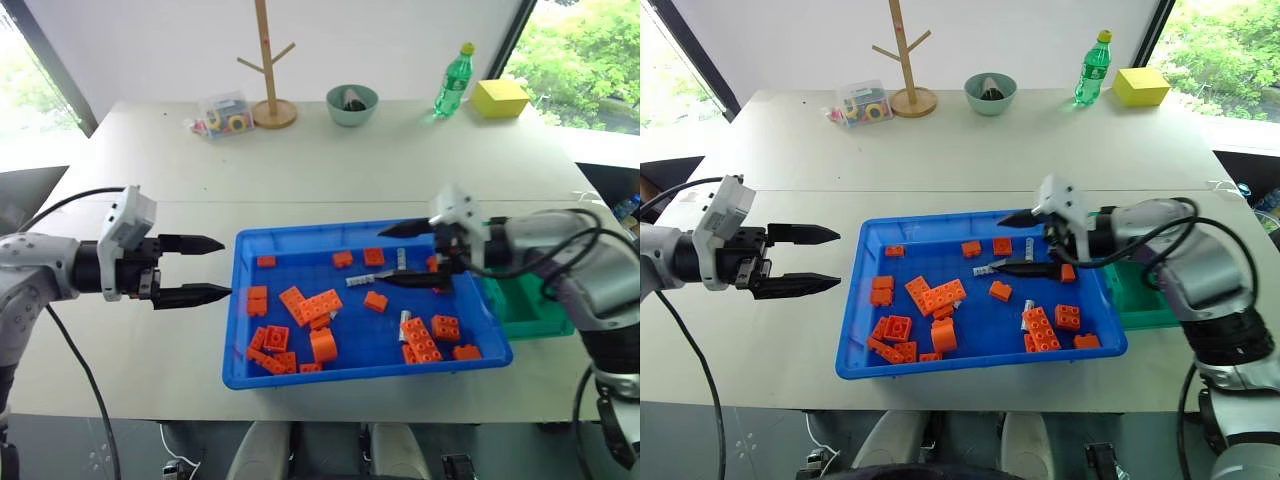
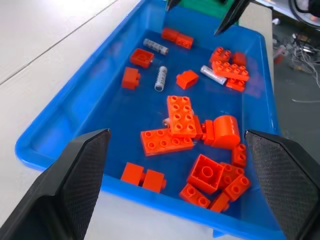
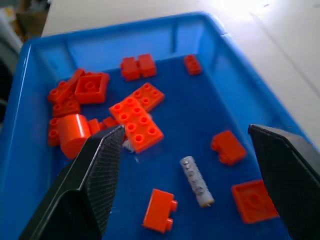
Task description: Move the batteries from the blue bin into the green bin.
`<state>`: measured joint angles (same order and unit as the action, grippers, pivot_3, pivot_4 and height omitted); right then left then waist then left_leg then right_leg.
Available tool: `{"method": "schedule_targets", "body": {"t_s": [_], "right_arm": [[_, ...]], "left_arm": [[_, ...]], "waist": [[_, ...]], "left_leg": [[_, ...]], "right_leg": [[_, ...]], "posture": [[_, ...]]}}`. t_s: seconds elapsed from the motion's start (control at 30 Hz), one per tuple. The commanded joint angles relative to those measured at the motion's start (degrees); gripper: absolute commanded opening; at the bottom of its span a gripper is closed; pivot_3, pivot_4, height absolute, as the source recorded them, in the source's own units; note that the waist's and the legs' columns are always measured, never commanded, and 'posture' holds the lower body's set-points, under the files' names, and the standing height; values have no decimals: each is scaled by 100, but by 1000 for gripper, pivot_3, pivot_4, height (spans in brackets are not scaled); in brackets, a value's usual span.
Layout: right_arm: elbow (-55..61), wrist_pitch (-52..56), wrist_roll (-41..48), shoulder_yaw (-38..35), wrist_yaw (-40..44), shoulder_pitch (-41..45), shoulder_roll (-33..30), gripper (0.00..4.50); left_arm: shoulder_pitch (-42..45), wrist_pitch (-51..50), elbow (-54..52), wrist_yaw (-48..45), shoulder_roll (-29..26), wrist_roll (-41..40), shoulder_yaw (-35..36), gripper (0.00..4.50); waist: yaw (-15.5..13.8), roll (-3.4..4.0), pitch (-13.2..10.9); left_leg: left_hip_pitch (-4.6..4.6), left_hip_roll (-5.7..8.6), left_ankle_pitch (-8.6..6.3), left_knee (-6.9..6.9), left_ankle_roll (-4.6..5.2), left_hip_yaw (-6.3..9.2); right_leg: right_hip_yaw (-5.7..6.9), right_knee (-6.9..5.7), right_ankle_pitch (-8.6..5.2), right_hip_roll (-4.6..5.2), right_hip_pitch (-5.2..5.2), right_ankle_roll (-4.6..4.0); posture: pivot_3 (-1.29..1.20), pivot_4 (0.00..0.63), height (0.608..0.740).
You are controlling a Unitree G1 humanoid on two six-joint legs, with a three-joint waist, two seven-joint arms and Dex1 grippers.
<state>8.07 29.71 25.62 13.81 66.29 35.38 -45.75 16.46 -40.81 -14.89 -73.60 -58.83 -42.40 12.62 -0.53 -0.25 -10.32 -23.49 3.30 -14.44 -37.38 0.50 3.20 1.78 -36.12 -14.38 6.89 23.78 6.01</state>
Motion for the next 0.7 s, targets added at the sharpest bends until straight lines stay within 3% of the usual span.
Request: {"method": "schedule_targets", "body": {"t_s": [0.03,0.37,0.63,0.7], "right_arm": [[-550,-605,-694,675,410,363,344,4056],[-1767,-1117,-1219,1161,962,1113,1563,4056],[-1827,-1211,-1377,1210,1202,1081,1903,4056],[-1802,-1061,-1356,1205,1203,1022,1942,4291]], "left_arm": [[145,179,-146,-47,-82,79,-27,4500],[178,-267,-315,81,-105,-416,236,4500],[117,-226,-350,175,-113,-408,304,4500],[113,-229,-353,192,-109,-417,312,4500]], "waist": [[17,0,-1],[132,-2,-3],[134,-1,-3],[134,-1,-3]], "left_leg": [[0,0,2,0,-4,0],[0,1,12,7,-20,1],[0,3,18,9,-30,1],[0,3,18,9,-31,1]], "right_leg": [[0,-1,1,-3,3,-1],[4,-26,13,-14,21,20],[2,-52,19,-13,37,30],[1,-60,19,-13,40,30]], "posture": [[0,150,703],[0,150,703],[0,150,703],[0,150,703]]}}
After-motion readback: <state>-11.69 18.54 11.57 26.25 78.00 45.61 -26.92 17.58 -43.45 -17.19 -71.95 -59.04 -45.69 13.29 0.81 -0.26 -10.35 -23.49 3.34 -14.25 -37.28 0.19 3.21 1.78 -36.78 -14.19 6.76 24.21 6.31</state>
